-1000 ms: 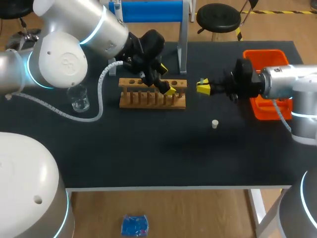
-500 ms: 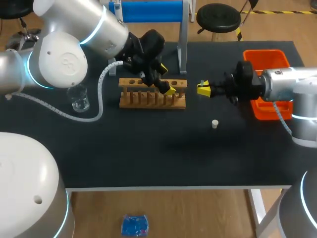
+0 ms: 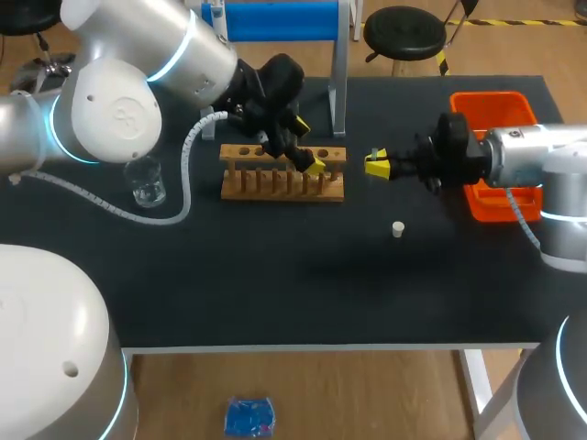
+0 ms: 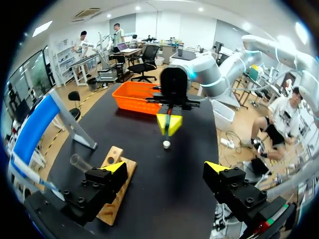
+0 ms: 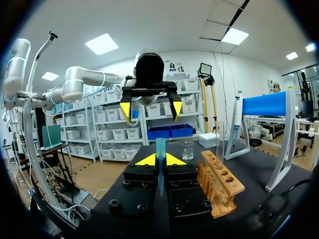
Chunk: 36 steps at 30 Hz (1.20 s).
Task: Invert the test tube, pick up the pipette, mount the tip to pipette, aspirate from beaker and dispense into the tube, eject the tip, return the pipette, and cap with the stopper.
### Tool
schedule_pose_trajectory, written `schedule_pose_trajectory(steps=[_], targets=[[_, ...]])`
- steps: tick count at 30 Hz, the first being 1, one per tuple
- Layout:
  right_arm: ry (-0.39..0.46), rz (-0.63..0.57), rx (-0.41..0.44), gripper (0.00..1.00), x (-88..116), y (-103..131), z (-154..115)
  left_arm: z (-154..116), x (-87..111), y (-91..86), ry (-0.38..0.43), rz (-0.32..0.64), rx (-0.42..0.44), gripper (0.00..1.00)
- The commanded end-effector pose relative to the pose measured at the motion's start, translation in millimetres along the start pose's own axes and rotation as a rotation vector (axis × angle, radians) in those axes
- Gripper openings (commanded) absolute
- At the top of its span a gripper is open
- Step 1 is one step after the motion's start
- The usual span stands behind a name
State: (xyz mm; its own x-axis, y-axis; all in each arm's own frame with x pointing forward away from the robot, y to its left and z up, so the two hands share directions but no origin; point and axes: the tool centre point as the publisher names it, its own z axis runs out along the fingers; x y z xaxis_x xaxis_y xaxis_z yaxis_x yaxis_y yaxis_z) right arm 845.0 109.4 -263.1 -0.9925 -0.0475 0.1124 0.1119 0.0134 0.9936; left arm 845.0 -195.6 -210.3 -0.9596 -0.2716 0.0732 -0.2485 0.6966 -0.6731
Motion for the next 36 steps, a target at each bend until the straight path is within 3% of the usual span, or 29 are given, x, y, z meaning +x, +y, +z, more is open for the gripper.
schedule_pose_trajectory(steps=[1,6,9,15,36], targets=[[-0.003,-0.001,0.001,0.00,1,0,0,-27,-33.0,33.0,-0.126,-0.148,0.005,1.00],[-0.003,-0.001,0.001,0.00,1,0,0,-65,-81.0,69.4,-0.263,-0.294,-0.022,1.00],[-0.003,-0.001,0.001,0.00,1,0,0,-87,-104.9,81.5,-0.331,-0.350,-0.030,1.00],[-0.003,-0.001,0.001,0.00,1,0,0,-120,-140.2,83.9,-0.417,-0.409,-0.006,1.00],[-0.003,-0.001,0.001,0.00,1,0,0,-122,-144.1,78.5,-0.438,-0.419,0.004,1.00]])
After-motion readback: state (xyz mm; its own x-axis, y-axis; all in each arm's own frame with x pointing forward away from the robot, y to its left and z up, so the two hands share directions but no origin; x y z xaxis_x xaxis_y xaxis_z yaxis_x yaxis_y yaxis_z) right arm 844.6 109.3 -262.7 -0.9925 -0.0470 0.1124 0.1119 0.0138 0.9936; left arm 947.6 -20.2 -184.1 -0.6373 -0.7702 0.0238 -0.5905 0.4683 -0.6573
